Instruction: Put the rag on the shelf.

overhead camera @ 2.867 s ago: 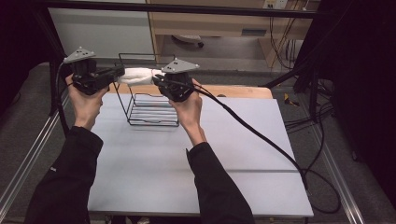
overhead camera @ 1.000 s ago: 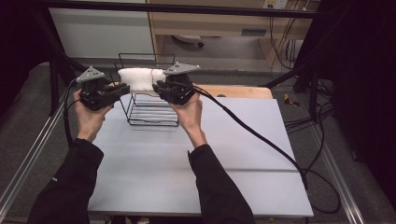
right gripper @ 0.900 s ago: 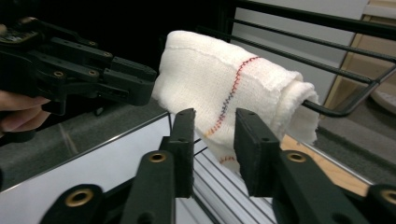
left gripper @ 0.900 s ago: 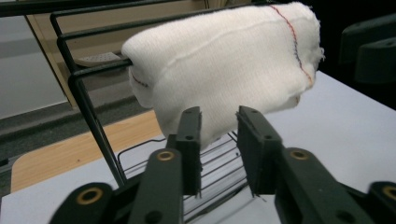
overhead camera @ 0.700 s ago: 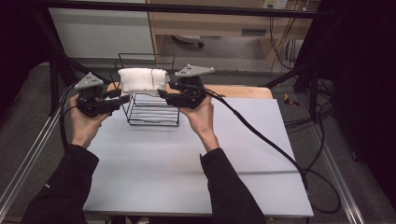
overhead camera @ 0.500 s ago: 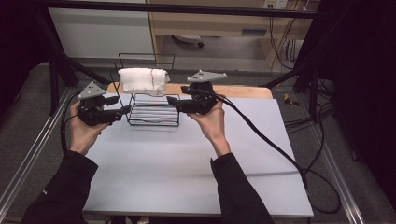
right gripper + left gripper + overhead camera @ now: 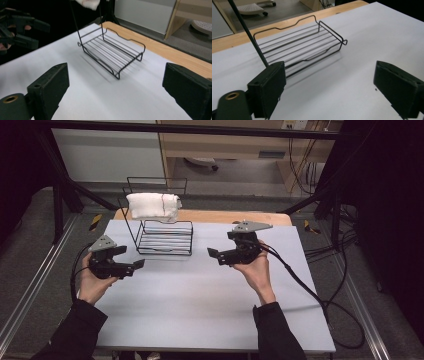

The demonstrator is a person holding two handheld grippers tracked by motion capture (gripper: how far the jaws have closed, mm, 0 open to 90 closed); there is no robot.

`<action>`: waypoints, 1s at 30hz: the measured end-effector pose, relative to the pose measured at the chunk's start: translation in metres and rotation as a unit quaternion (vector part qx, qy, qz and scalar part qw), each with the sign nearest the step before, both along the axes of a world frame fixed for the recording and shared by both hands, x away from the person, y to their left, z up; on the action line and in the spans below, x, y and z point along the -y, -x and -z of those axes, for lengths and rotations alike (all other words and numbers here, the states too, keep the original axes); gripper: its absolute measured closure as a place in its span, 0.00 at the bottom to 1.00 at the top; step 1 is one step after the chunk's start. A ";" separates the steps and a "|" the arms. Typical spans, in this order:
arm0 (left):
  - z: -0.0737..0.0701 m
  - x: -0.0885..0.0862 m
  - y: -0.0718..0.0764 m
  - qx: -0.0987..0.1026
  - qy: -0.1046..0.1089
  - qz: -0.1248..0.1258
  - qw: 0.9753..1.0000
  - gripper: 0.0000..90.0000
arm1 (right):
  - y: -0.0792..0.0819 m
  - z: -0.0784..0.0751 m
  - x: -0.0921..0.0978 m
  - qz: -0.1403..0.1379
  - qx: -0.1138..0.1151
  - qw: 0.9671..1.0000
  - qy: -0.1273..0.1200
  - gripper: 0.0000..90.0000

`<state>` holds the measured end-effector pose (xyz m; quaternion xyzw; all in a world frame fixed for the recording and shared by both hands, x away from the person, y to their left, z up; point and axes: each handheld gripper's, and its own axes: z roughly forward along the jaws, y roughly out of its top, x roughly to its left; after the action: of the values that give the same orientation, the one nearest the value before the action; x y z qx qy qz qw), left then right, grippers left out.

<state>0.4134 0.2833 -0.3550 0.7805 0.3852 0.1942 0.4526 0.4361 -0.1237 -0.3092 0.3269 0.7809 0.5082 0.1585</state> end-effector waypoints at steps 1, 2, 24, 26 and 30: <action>0.003 0.000 0.002 0.000 0.000 0.002 1.000 0.10 | 0.002 0.004 0.004 -0.001 -0.003 1.000 0.002 0.06; 0.006 0.000 0.004 -0.002 -0.001 0.005 1.000 0.10 | 0.004 0.007 0.008 0.000 -0.008 1.000 0.004 0.04; 0.064 -0.006 0.033 -0.029 -0.012 0.028 0.999 0.08 | 0.046 0.097 0.096 0.031 -0.080 0.996 -0.004 0.01; 0.067 -0.005 0.035 -0.028 -0.017 0.031 0.999 0.08 | 0.050 0.104 0.104 0.033 -0.081 0.996 -0.010 0.01; 0.070 -0.005 0.035 -0.032 -0.022 0.035 0.999 0.08 | 0.058 0.117 0.121 0.036 -0.084 0.996 -0.014 0.00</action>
<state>0.3780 0.2879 -0.4254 0.8093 0.3671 0.1617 0.4292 0.3778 -0.2442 -0.4262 0.3988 0.7716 0.4840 0.1062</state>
